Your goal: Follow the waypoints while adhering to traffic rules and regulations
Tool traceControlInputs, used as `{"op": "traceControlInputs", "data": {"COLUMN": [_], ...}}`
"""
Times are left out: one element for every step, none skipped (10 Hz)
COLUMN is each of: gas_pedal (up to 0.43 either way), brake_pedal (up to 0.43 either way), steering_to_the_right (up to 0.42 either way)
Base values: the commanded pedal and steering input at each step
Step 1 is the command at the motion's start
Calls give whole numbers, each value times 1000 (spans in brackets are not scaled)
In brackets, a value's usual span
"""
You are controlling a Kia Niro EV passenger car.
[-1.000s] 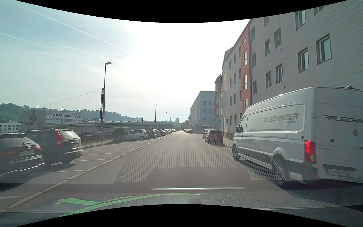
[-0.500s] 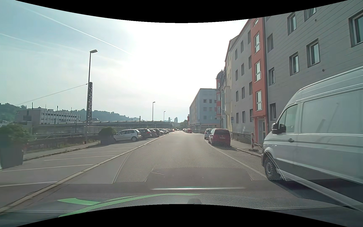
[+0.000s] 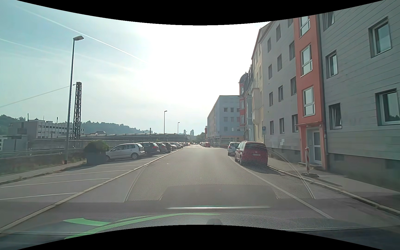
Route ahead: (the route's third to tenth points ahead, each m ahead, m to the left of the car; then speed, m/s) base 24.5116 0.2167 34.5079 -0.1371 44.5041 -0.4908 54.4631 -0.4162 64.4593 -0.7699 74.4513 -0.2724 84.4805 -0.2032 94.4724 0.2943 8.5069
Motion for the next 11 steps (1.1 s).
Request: {"op": "traceControlInputs", "data": {"gas_pedal": [169, 150, 118, 118, 118, 118, 118, 118, 118, 110, 87], "brake_pedal": [0, 0, 0, 0, 0, 0, 0, 0, 0, 0, 0], "steering_to_the_right": [9, 9, 9, 9, 9, 10, 10, 10, 10, 11, 14]}}
